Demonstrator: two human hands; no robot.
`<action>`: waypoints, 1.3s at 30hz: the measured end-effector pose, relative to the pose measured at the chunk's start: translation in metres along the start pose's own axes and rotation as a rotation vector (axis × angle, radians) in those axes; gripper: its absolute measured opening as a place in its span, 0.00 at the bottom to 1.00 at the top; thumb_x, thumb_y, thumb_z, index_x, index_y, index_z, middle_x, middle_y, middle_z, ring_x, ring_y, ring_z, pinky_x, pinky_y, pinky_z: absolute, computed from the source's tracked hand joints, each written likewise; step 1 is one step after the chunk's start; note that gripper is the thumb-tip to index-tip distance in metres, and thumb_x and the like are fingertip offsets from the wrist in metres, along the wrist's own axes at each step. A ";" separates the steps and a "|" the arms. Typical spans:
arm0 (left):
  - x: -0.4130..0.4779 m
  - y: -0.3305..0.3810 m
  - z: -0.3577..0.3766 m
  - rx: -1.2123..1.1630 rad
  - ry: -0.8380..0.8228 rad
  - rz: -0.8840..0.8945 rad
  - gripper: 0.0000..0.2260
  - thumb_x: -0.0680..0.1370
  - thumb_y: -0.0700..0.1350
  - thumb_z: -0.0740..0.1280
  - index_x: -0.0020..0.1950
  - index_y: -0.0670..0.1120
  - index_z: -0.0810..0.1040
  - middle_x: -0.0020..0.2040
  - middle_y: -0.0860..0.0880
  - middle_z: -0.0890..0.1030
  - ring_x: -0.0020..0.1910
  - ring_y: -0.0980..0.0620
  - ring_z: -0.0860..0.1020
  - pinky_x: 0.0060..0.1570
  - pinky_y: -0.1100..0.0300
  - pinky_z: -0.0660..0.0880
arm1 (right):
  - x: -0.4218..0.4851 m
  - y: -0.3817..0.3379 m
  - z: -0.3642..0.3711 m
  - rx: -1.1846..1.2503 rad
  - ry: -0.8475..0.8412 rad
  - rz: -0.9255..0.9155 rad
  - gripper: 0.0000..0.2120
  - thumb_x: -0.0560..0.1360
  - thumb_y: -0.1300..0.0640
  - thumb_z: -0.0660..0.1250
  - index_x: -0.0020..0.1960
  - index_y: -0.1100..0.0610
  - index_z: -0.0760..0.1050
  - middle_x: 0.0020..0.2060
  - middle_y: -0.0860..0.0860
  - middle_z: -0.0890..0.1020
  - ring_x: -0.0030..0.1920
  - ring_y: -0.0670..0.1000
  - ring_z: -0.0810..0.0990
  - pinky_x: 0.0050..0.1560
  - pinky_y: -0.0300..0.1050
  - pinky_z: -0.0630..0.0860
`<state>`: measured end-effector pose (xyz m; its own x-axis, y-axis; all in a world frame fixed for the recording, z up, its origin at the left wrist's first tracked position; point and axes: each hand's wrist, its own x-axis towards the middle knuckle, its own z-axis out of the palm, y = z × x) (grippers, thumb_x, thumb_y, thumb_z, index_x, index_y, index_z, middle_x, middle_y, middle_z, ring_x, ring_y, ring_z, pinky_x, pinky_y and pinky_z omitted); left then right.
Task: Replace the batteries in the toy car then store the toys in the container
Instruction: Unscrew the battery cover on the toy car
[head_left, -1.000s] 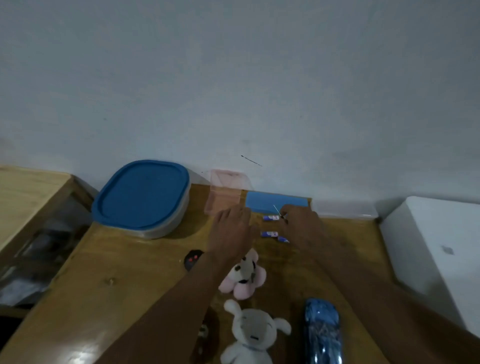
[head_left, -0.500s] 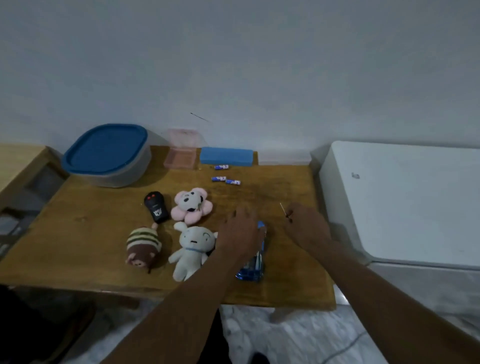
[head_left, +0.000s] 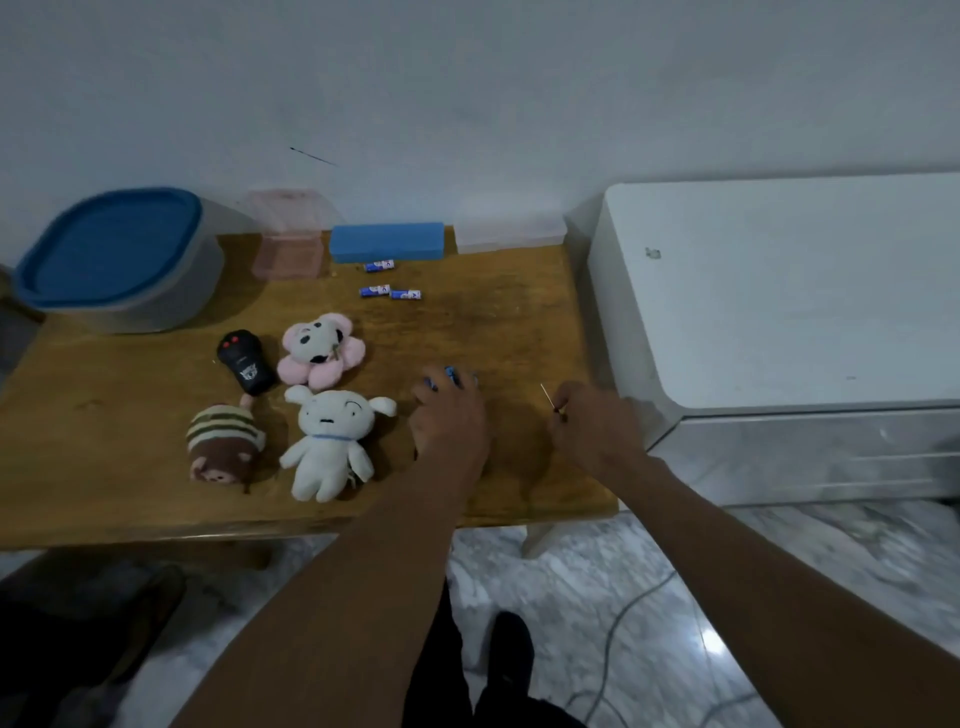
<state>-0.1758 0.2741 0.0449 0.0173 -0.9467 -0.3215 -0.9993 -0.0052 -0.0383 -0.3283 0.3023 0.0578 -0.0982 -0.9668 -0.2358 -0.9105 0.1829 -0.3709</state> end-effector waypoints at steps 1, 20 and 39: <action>0.001 0.000 0.001 0.009 -0.001 -0.004 0.36 0.78 0.54 0.66 0.78 0.45 0.51 0.75 0.33 0.52 0.69 0.34 0.63 0.54 0.48 0.75 | -0.001 -0.001 0.000 0.001 0.000 -0.002 0.06 0.75 0.53 0.62 0.50 0.53 0.74 0.42 0.54 0.82 0.42 0.58 0.81 0.44 0.51 0.80; 0.016 -0.027 -0.018 -0.308 -0.118 -0.106 0.37 0.73 0.51 0.69 0.75 0.47 0.51 0.66 0.33 0.62 0.63 0.35 0.69 0.59 0.48 0.73 | 0.002 -0.015 -0.013 0.007 0.020 -0.026 0.06 0.78 0.57 0.63 0.53 0.55 0.75 0.39 0.52 0.80 0.38 0.51 0.79 0.39 0.43 0.75; -0.014 -0.093 -0.051 -1.950 -0.210 -0.180 0.14 0.79 0.39 0.62 0.64 0.45 0.72 0.59 0.39 0.80 0.56 0.40 0.80 0.46 0.49 0.79 | 0.009 -0.062 -0.063 -0.030 0.173 -0.105 0.05 0.78 0.54 0.61 0.48 0.53 0.75 0.35 0.47 0.76 0.34 0.47 0.75 0.36 0.40 0.69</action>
<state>-0.0845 0.2710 0.1012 -0.0378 -0.8489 -0.5271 0.3448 -0.5062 0.7905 -0.2978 0.2712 0.1348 -0.0674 -0.9970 -0.0385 -0.9306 0.0767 -0.3580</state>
